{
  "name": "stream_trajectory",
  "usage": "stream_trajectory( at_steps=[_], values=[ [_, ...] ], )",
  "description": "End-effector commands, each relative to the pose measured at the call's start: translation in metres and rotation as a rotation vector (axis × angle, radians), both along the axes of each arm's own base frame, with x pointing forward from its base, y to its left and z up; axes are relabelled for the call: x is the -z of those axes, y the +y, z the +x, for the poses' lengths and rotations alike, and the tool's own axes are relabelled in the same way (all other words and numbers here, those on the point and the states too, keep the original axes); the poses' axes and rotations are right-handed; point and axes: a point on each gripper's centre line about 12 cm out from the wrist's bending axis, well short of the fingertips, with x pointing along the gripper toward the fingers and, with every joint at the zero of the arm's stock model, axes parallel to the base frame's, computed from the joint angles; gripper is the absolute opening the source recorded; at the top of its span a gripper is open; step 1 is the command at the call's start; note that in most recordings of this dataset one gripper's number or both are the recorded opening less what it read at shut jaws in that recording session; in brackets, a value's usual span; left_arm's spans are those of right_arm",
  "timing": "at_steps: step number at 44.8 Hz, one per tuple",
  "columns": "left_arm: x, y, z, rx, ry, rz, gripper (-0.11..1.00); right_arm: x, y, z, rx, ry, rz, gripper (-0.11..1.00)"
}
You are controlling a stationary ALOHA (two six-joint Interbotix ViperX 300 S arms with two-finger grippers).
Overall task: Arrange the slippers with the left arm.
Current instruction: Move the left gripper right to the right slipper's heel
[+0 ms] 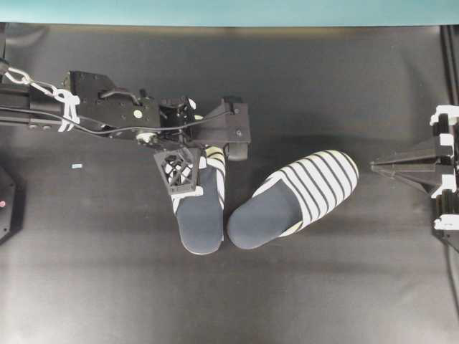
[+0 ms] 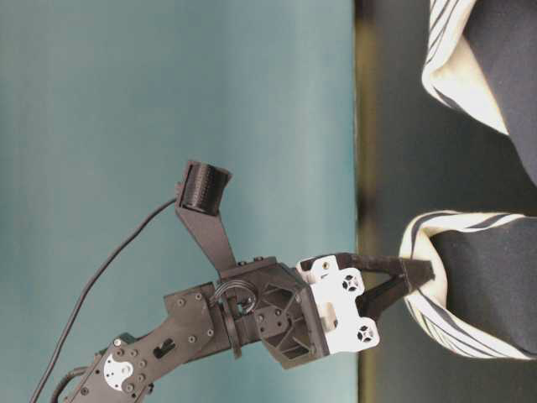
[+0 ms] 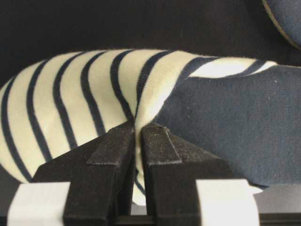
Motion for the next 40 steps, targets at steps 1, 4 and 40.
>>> stream_trajectory(
  at_steps=[1, 4, 40],
  values=[
    [-0.004, -0.002, 0.001, 0.022, -0.010, 0.010, 0.02, -0.003, 0.000, 0.001, 0.000, -0.012, -0.002, 0.00],
    [-0.003, -0.004, 0.002, 0.041, -0.009, 0.016, 0.02, -0.003, 0.000, 0.001, 0.000, -0.012, -0.002, 0.00],
    [-0.010, -0.013, 0.003, 0.146, -0.021, 0.053, 0.87, 0.000, 0.000, 0.001, 0.000, 0.000, -0.002, 0.00]
  ],
)
